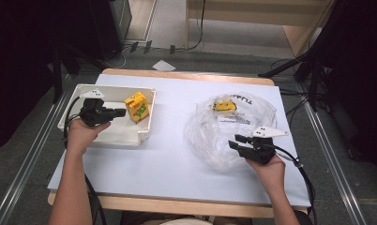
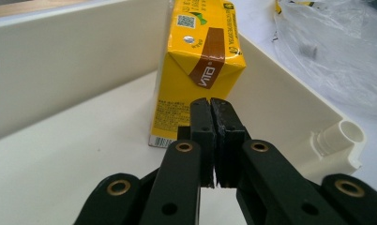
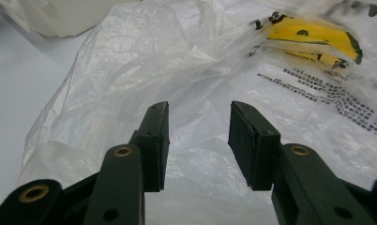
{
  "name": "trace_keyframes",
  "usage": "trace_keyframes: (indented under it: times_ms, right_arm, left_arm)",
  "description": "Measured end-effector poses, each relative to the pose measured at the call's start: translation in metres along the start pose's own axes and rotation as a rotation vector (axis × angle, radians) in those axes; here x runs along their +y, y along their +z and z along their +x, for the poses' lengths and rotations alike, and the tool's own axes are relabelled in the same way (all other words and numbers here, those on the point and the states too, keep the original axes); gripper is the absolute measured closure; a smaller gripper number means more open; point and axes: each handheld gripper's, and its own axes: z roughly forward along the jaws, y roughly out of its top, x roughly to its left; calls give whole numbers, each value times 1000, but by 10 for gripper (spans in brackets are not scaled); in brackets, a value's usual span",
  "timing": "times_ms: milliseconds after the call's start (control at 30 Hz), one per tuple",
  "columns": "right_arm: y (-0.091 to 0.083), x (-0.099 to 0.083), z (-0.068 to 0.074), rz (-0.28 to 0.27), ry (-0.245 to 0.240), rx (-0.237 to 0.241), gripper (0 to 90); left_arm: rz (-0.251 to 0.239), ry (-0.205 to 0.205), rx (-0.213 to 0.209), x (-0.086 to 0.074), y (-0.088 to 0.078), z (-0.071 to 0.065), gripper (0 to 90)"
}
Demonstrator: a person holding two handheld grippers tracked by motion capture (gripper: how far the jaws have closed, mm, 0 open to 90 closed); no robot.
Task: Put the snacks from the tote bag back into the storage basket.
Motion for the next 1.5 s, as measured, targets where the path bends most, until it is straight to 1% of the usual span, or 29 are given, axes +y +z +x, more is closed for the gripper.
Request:
trace_keyframes:
  times_ms: [33,67,100,133,267,300,333,433,500,567,667,733,800,833,900,1067,1200,1333,1500]
  right_arm:
    - [0,0,0,-1,0,0,597]
    - [0,0,0,0,-2,-1,598]
    - [0,0,0,1,-2,-1,598]
    - [0,0,0,1,-2,-1,599]
    - [1,0,0,2,-1,1,603]
    - [1,0,0,6,1,3,604]
    - [1,-1,0,7,0,6,606]
    - [2,-1,0,6,-4,6,610]
    - [1,-1,0,5,-3,5,611]
    - [1,-1,0,7,-4,4,612]
    - [2,-1,0,9,-6,5,612]
    - [2,-1,0,15,-6,6,613]
    - [2,-1,0,15,-6,5,614]
    - [3,-1,0,13,-7,6,614]
    - [3,-1,0,14,-7,6,615]
    - [3,-2,1,21,-5,7,617]
    - [3,-2,2,24,-15,3,618]
    - [3,-3,3,28,-17,4,619]
    - [3,-4,4,29,-18,3,619]
  left_arm:
    - [10,5,-11,0,1,-1,900]
    - [18,19,-19,0,2,-2,900]
    - [25,29,-17,0,3,-3,900]
    - [29,30,-26,0,5,-3,900]
    - [40,43,-21,0,9,-5,900]
    - [40,43,-31,0,11,-5,900]
    - [48,44,-38,-1,14,-6,900]
    - [84,65,-38,-2,22,-9,900]
    - [95,63,-37,-3,28,-11,900]
    - [116,71,-29,-3,33,-12,900]
    - [121,65,-31,-5,39,-10,900]
    - [134,70,-35,-7,41,-9,900]
    - [131,62,-37,-9,44,-8,900]
    - [139,56,-40,-10,46,-7,900]
    - [146,59,-36,-11,48,-7,900]
    - [150,50,-33,-11,51,-5,900]
    - [143,42,-26,-11,53,-3,900]
    - [125,30,-23,-11,53,0,900]
    - [108,27,-20,-10,53,1,900]
